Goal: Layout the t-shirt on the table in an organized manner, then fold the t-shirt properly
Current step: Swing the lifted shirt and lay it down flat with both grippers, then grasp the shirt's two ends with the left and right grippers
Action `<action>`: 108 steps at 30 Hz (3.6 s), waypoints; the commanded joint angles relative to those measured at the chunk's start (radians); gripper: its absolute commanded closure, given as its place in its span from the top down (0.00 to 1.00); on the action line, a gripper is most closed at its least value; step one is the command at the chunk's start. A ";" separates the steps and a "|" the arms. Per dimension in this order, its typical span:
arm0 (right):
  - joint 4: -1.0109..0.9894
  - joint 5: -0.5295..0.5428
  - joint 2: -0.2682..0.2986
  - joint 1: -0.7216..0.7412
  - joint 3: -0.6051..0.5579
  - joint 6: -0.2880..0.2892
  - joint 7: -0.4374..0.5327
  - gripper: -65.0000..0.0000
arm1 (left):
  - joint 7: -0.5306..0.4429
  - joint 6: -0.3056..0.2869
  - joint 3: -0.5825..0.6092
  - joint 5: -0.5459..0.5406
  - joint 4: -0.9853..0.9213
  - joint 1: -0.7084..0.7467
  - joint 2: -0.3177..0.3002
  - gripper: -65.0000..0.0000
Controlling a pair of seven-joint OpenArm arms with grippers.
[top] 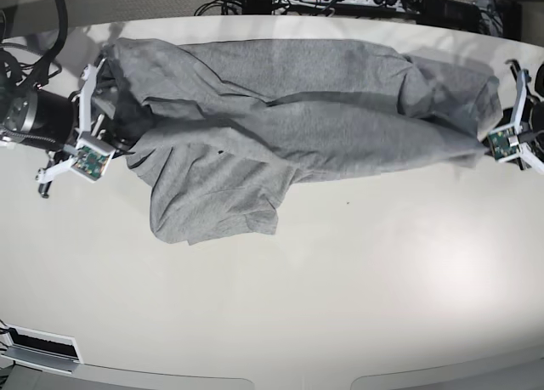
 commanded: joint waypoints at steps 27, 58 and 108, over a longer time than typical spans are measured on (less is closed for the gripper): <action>-0.191 0.012 0.013 0.567 -0.093 -0.230 -0.013 0.78 | 0.048 0.106 -0.008 -0.349 -0.301 -0.553 0.084 0.71; -0.536 -0.519 -0.169 0.277 -0.409 -0.201 0.298 0.58 | -0.274 -0.029 0.638 0.244 -0.590 -0.489 0.135 0.71; -0.225 -0.142 0.063 0.326 -0.410 -0.100 -0.125 0.00 | -0.275 -0.160 0.640 0.265 -0.543 -0.565 0.100 0.60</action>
